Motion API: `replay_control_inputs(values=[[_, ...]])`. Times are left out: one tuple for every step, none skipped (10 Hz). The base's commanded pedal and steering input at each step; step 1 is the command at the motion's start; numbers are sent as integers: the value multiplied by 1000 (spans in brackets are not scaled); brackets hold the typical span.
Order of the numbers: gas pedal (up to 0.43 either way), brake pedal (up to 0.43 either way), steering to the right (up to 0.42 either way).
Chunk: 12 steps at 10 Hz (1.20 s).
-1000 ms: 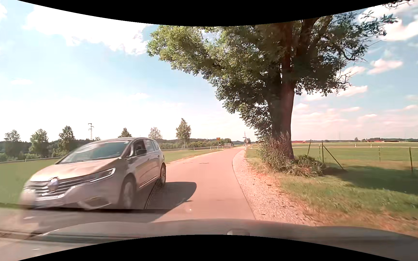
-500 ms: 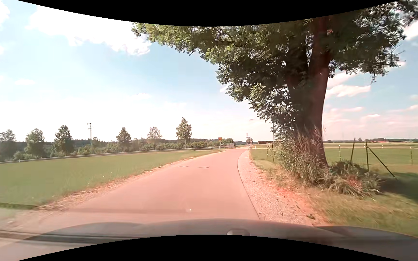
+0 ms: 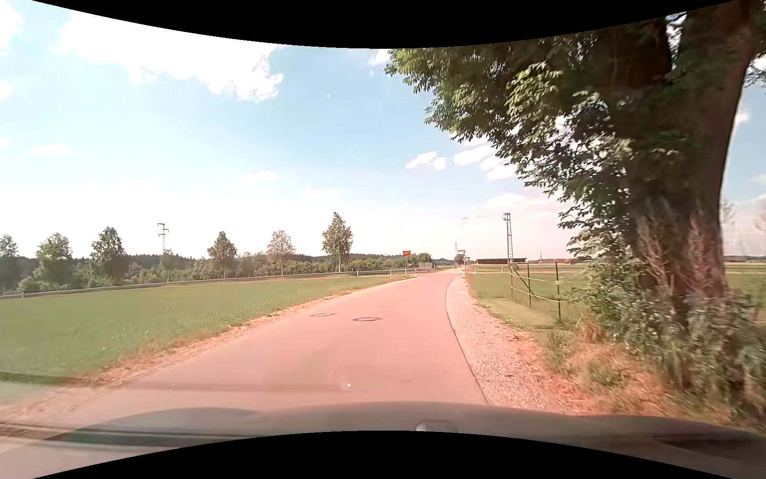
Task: Follow the waypoints while adhering to traffic rules and regulations
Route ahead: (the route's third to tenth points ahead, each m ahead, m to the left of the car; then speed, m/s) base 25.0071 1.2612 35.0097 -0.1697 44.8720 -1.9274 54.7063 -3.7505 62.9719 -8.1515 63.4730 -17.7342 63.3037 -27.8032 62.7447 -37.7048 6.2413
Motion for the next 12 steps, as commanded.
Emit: replay_control_inputs(values=[[110,0,1],[110,0,2],[110,0,2],[110,0,2],[110,0,2],[110,0,3],[67,0,5],[20,0,7],[20,0,9],[20,0,10],[20,0,10],[20,0,10]])
